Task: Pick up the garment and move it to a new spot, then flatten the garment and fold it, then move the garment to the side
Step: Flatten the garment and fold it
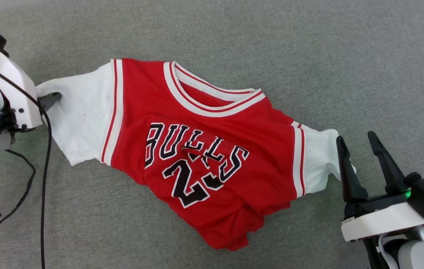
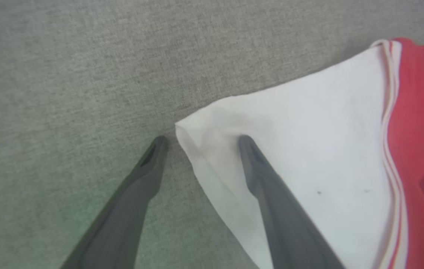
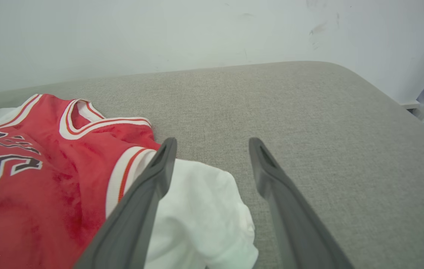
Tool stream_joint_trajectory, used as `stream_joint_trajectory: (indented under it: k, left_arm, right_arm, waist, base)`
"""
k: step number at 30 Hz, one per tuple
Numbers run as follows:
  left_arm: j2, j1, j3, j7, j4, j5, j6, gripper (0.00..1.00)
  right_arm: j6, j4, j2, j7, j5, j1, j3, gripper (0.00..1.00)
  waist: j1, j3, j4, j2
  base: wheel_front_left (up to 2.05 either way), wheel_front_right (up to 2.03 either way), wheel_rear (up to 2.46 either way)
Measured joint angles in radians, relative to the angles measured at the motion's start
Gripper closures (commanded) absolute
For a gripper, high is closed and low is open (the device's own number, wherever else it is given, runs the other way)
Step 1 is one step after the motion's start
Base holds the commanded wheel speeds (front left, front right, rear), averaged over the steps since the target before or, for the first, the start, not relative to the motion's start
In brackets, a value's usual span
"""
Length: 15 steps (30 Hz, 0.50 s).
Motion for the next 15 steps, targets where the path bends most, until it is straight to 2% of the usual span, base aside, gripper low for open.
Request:
stream_joint_trajectory:
  k: [3, 4, 5, 6, 7, 10, 15]
  left_arm:
    - [0.008, -0.019, -0.026, 0.046, 0.007, -0.019, 0.000, 0.00]
    - [0.009, -0.023, -0.032, 0.060, 0.011, -0.025, 0.000, 0.24]
    - [0.008, -0.027, -0.040, 0.072, 0.013, -0.025, 0.001, 0.60]
    - [0.007, -0.031, -0.043, 0.078, 0.018, -0.030, 0.001, 0.84]
    - [0.005, -0.033, -0.045, 0.082, 0.024, -0.032, 0.001, 1.00]
    - [-0.008, -0.034, -0.057, 0.078, 0.035, -0.034, 0.001, 1.00]
    - [-0.025, -0.026, -0.082, -0.013, 0.050, -0.005, 0.000, 1.00]
  right_arm:
    - [0.000, 0.015, 0.000, -0.007, 0.002, -0.014, 0.004, 0.00]
    - [0.000, 0.020, 0.000, -0.009, 0.003, -0.016, 0.004, 0.00]
    - [0.000, 0.025, 0.000, -0.010, 0.004, -0.016, 0.002, 0.00]
    - [0.000, 0.030, 0.000, -0.013, 0.004, -0.016, 0.002, 0.00]
    - [0.000, 0.035, 0.000, -0.013, 0.004, -0.017, 0.001, 0.00]
    - [0.000, 0.044, 0.000, -0.013, 0.012, -0.027, 0.001, 0.00]
    - [0.000, 0.073, 0.000, 0.008, 0.034, -0.027, -0.003, 0.00]
  waist:
    - [0.0000, 0.018, -0.010, 0.0000]
    - [-0.0001, 0.021, -0.013, 0.0000]
    - [-0.0002, 0.024, -0.014, 0.0000]
    - [-0.0002, 0.025, -0.014, 0.0000]
    - [-0.0001, 0.026, -0.015, 0.0000]
    - [-0.0003, 0.024, -0.016, 0.0000]
    - [-0.0002, 0.002, -0.008, 0.0000]
  base:
    - [0.00, 0.00, 0.00]
    - [0.00, 0.00, 0.00]
    - [0.00, 0.00, 0.00]
    - [0.00, 0.00, 0.00]
    - [0.00, 0.00, 0.00]
    - [0.00, 0.00, 0.00]
    - [0.00, 0.00, 0.00]
